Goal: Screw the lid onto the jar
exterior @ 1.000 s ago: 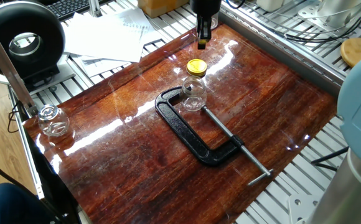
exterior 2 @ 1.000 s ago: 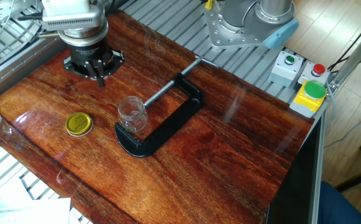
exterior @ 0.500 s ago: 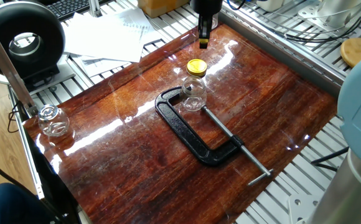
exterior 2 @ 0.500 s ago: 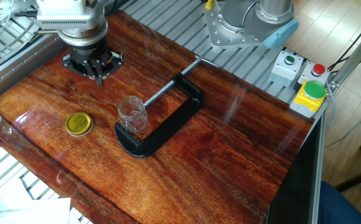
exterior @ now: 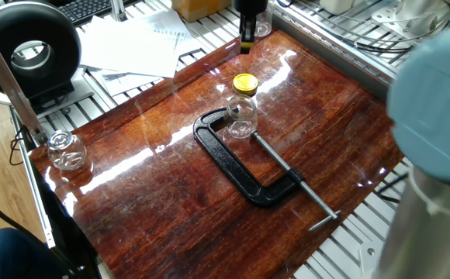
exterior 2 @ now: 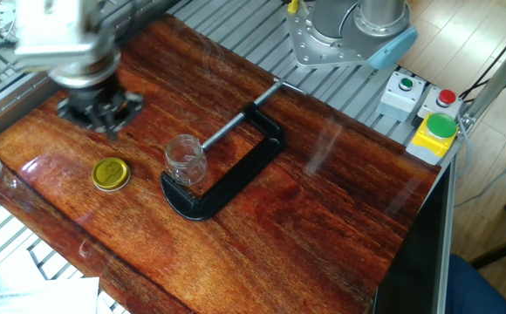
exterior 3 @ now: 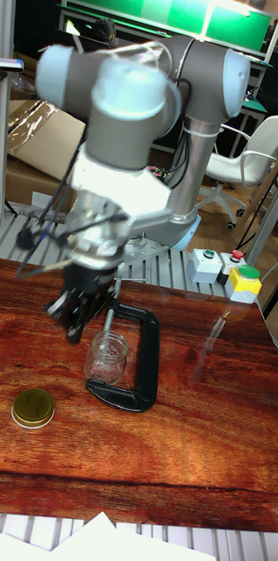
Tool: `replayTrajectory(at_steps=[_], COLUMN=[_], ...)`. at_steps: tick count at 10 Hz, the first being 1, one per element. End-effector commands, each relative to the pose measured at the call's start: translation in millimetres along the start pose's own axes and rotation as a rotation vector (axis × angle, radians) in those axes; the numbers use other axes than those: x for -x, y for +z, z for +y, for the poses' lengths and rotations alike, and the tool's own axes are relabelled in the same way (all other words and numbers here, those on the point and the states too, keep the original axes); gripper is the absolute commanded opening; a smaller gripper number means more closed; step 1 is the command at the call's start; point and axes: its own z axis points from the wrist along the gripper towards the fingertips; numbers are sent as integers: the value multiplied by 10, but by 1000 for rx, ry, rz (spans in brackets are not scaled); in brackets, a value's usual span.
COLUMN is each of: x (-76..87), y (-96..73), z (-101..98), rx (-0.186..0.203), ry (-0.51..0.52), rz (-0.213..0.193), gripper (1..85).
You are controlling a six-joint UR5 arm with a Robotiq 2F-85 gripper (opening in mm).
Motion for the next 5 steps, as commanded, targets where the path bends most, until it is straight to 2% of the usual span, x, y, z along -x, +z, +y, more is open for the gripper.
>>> replayTrajectory(at_steps=[1, 2, 3, 4, 5], x=[40, 10, -57, -117, -150], y=[155, 166, 182, 207, 266], z=[-275, -256, -163, -129, -84], rx=[-2, 5, 39, 54, 80], ry=[-43, -50, -50, -81, -146], rz=[-26, -12, 16, 41, 48], gripper=[13, 13, 17, 97, 373])
